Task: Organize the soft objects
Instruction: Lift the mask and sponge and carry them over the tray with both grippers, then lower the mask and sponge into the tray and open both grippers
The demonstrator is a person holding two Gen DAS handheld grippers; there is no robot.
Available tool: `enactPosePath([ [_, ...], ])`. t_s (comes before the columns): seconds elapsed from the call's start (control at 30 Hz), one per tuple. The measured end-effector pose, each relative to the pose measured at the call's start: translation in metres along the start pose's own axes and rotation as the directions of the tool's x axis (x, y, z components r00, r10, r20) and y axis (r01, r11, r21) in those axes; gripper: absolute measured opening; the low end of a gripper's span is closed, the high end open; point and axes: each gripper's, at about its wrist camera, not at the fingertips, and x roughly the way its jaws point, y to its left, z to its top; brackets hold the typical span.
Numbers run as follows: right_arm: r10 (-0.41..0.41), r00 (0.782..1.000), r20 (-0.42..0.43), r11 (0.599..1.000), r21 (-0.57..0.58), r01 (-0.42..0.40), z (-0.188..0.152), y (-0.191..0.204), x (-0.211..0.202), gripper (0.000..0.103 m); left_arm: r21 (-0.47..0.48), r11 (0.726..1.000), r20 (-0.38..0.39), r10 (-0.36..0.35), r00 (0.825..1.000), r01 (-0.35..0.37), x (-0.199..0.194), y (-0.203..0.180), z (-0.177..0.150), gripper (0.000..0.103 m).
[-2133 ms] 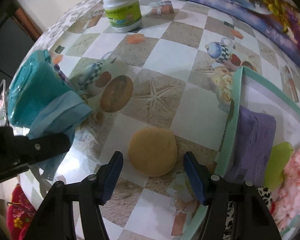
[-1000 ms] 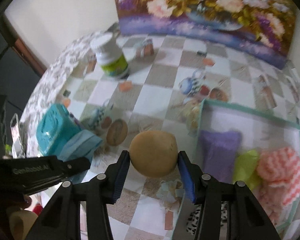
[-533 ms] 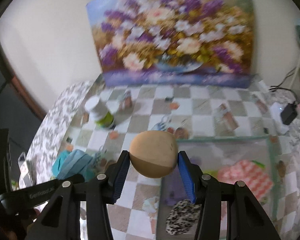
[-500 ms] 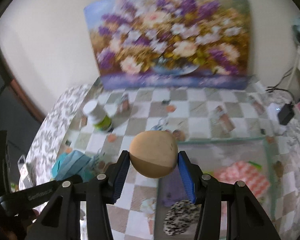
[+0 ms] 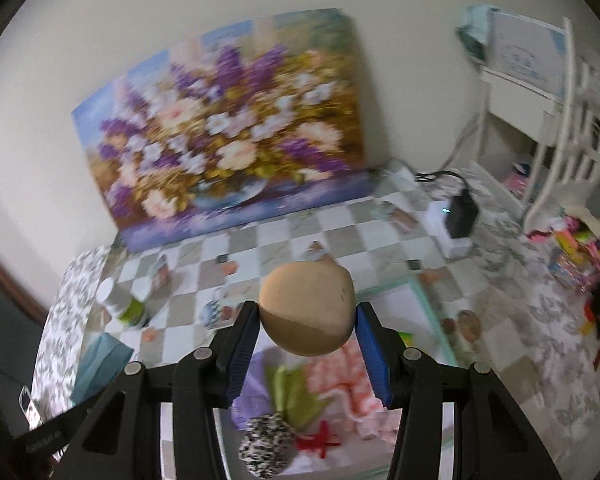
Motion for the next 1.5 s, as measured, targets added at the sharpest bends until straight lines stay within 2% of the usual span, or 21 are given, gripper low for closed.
enactPosePath([
  [0.23, -0.052, 0.998, -0.022, 0.996, 0.065, 0.053, -0.007, -0.035, 0.001, 0.052, 0.085, 0.996, -0.095, -0.029, 0.995, 0.037, 0.029, -0.031, -0.019, 0.019],
  [0.4, -0.06, 0.994, -0.09, 0.995, 0.073, 0.067, -0.016, -0.043, 0.017, 0.052, 0.131, 0.991, -0.17, 0.015, 0.985, 0.007, 0.06, -0.045, -0.035, 0.019],
  [0.57, -0.025, 0.983, -0.182, 0.996, 0.074, 0.04, -0.03, -0.042, 0.043, 0.052, 0.122, 0.993, -0.222, 0.033, 0.975, -0.006, 0.087, -0.046, -0.043, 0.02],
  [0.7, -0.035, 0.973, -0.23, 0.997, 0.052, 0.048, -0.038, -0.038, 0.058, 0.052, 0.101, 0.995, -0.242, 0.041, 0.97, -0.017, 0.102, -0.043, -0.044, 0.022],
  [0.83, -0.03, 0.96, -0.279, 0.998, 0.044, 0.043, -0.045, -0.036, 0.071, 0.052, 0.076, 0.997, -0.245, 0.043, 0.969, -0.025, 0.107, -0.039, -0.043, 0.046],
  [0.87, -0.029, 0.956, -0.292, 0.998, 0.042, 0.043, -0.047, -0.036, 0.073, 0.052, 0.069, 0.997, -0.245, 0.048, 0.968, -0.032, 0.108, -0.037, -0.042, 0.049],
  [0.93, -0.03, 0.952, -0.305, 0.998, 0.042, 0.045, -0.048, -0.035, 0.077, 0.052, 0.059, 0.997, -0.248, 0.053, 0.967, -0.04, 0.11, -0.035, -0.041, 0.05],
  [1.03, -0.033, 0.949, -0.313, 0.998, 0.037, 0.047, -0.049, -0.034, 0.078, 0.052, 0.034, 0.998, -0.259, 0.064, 0.964, -0.057, 0.112, -0.029, -0.041, 0.058],
  [1.13, -0.037, 0.948, -0.315, 0.998, 0.029, 0.048, -0.049, -0.032, 0.078, 0.053, 0.007, 0.997, -0.265, 0.071, 0.962, -0.072, 0.111, -0.023, -0.04, 0.06],
  [1.27, -0.036, 0.944, -0.329, 0.999, 0.024, 0.046, -0.05, -0.03, 0.08, 0.054, -0.032, 0.991, -0.25, 0.115, 0.961, -0.127, 0.104, -0.01, -0.037, 0.066],
  [1.33, -0.039, 0.94, -0.339, 0.999, 0.02, 0.048, -0.05, -0.029, 0.082, 0.059, -0.052, 0.988, -0.241, 0.131, 0.962, -0.148, 0.101, -0.004, -0.035, 0.067],
  [1.4, -0.045, 0.937, -0.345, 0.998, 0.016, 0.054, -0.051, -0.028, 0.083, 0.066, -0.075, 0.983, -0.233, 0.147, 0.961, -0.168, 0.098, 0.003, -0.032, 0.075],
  [1.5, -0.052, 0.936, -0.349, 0.998, 0.009, 0.059, -0.051, -0.027, 0.084, 0.068, -0.087, 0.973, -0.216, 0.189, 0.958, -0.212, 0.092, 0.011, -0.029, 0.077],
])
